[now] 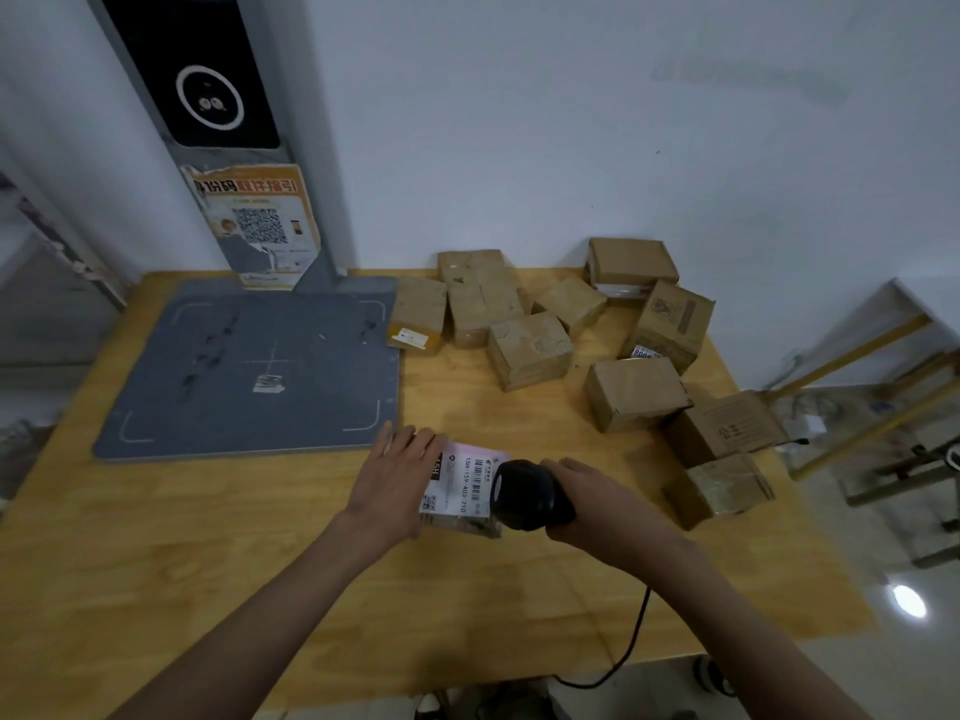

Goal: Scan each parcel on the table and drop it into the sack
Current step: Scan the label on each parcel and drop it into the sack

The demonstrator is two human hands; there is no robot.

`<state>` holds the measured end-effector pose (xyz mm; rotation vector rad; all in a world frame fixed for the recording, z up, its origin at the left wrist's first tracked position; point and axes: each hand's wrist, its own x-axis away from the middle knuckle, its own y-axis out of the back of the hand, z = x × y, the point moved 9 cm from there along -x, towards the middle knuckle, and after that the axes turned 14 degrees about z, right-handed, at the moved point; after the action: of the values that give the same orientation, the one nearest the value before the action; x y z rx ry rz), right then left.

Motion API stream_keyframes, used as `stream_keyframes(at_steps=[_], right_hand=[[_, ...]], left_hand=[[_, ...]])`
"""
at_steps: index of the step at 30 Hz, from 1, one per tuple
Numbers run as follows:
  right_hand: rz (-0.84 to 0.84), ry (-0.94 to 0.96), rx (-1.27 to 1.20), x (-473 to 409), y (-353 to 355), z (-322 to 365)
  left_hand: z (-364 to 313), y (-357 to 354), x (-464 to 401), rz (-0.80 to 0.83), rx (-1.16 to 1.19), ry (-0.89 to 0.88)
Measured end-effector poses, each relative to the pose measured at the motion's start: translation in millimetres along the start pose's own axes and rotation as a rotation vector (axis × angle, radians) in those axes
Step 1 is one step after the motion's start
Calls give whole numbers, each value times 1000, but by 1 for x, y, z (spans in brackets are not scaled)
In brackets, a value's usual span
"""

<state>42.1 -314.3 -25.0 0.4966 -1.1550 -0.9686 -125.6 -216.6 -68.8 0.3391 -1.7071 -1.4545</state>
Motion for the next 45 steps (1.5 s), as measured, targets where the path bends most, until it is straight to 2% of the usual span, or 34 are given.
stream_keyframes(at_steps=[16,22,26,30,35,40,45], right_hand=[[-46,-5,154,35,-22,52],[-74,-45,81,58,-30,48],[-127,-100,-115,80,-34,27],[-221,-168,-365,112,-46,-11],[-347,-279,-566,173,-77,-57],[-453,-404,-826,245,-151,-100],[-543,-565,-1013,316,-239,-121]], left_hand=[[9,8,64,-56,-16,-4],[-3,9,71,-47,6,-38],[-24,12,69,-39,70,-102],[-66,17,65,-20,116,-217],[-151,13,67,49,88,-395],[-250,-14,89,189,60,-586],[-329,-68,125,334,-16,-690]])
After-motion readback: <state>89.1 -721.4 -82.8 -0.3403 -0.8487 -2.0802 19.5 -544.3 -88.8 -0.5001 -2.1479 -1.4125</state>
